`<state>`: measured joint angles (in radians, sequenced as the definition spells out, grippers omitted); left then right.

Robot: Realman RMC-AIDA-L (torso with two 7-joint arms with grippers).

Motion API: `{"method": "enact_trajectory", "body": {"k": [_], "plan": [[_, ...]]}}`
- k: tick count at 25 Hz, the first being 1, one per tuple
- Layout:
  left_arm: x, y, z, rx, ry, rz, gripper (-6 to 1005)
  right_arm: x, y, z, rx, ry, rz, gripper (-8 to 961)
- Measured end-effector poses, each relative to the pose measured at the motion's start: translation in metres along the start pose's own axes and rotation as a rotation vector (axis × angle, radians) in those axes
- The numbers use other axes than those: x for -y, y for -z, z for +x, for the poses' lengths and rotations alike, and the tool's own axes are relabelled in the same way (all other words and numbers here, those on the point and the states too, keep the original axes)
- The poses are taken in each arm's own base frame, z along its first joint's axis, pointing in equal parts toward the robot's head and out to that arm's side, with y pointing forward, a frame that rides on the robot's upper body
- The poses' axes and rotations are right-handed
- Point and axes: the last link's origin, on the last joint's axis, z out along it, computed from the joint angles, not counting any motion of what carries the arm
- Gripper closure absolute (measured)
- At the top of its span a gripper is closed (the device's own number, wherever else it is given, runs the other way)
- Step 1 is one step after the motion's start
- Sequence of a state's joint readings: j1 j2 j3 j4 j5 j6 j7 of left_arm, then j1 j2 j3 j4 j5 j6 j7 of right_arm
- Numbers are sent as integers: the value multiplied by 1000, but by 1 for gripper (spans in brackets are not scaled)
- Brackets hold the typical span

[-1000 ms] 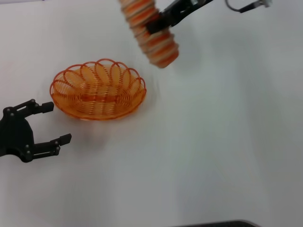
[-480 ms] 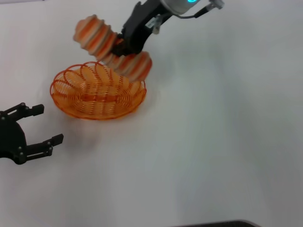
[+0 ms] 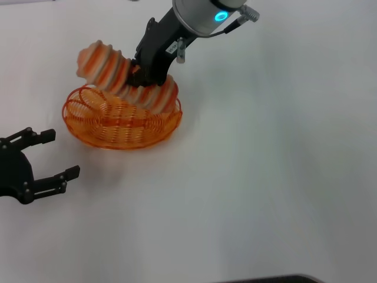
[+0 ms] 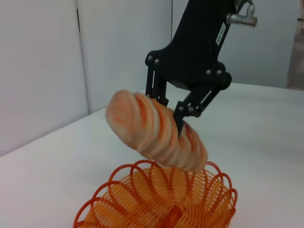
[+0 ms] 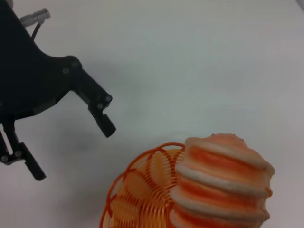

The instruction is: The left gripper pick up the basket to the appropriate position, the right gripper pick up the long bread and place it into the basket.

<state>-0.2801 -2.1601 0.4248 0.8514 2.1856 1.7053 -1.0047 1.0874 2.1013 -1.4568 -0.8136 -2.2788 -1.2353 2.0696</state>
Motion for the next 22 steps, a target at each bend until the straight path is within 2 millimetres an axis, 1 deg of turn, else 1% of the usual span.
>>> {"method": "enact_trajectory", "body": {"k": [7, 17, 22], "plan": [[1, -1, 1, -11, 6, 7, 139, 3, -2, 1, 29, -44, 20, 695], [2, 1, 3, -43, 10, 31, 139, 5, -2, 11, 90, -76, 31, 305], [3, 4, 4, -78, 21, 61, 139, 5, 3, 16, 190, -109, 29, 112]]}}
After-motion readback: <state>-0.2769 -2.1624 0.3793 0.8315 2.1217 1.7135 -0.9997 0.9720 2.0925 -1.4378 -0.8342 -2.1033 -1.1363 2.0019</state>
